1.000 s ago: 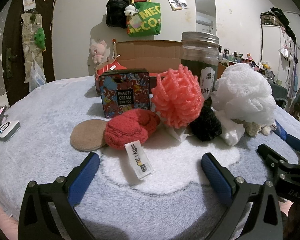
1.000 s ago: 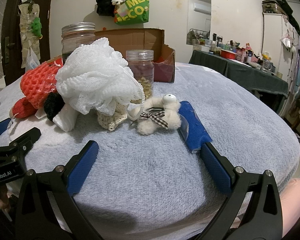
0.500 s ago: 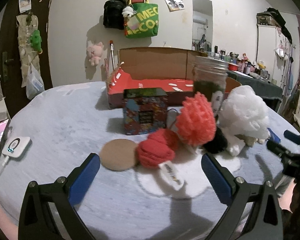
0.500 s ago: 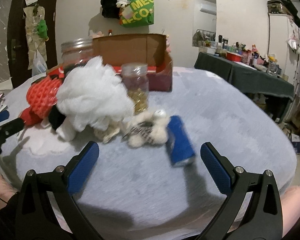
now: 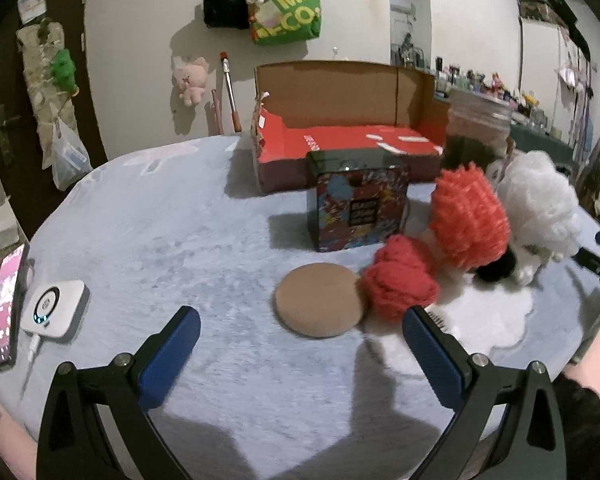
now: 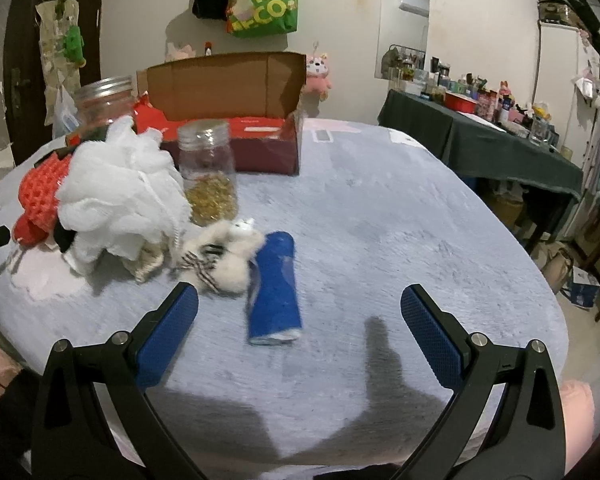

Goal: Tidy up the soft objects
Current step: 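Grasp the tan round pad with the left gripper while the right gripper grasps the blue foam roll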

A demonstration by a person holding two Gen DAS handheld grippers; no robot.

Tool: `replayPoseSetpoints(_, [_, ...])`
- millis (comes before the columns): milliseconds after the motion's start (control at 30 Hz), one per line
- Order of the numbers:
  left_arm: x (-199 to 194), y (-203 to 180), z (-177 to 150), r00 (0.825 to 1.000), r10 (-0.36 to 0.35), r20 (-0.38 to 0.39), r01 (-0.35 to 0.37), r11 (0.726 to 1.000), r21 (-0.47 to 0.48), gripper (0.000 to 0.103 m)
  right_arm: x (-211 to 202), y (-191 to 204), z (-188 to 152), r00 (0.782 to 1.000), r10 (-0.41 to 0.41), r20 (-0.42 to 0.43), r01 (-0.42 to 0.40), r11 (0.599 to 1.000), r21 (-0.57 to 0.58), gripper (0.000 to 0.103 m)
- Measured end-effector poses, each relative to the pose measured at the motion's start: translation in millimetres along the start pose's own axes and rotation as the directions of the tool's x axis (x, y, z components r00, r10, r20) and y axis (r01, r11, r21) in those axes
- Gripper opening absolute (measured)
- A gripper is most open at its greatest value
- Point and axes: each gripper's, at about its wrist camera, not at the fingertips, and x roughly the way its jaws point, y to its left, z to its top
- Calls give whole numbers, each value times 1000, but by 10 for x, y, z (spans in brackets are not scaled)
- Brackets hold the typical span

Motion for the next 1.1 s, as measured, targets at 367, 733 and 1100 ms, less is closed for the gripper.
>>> replayPoseSetpoints(367, [141,156,73,998,-8,-55,11,998,62,100,96,-101,-25,999,12,-40,-12,1000,-12,95])
replayPoseSetpoints(733, [274,156,135,997,-5,-76,13,995,102,97,201,-135,13,998,34,-54,-35,999,-22,84])
replayPoseSetpoints(1100, [414,75,270,993,-86,-80,92,992,82,68,321,-141,82,990,129,-55,-129,992,8,47])
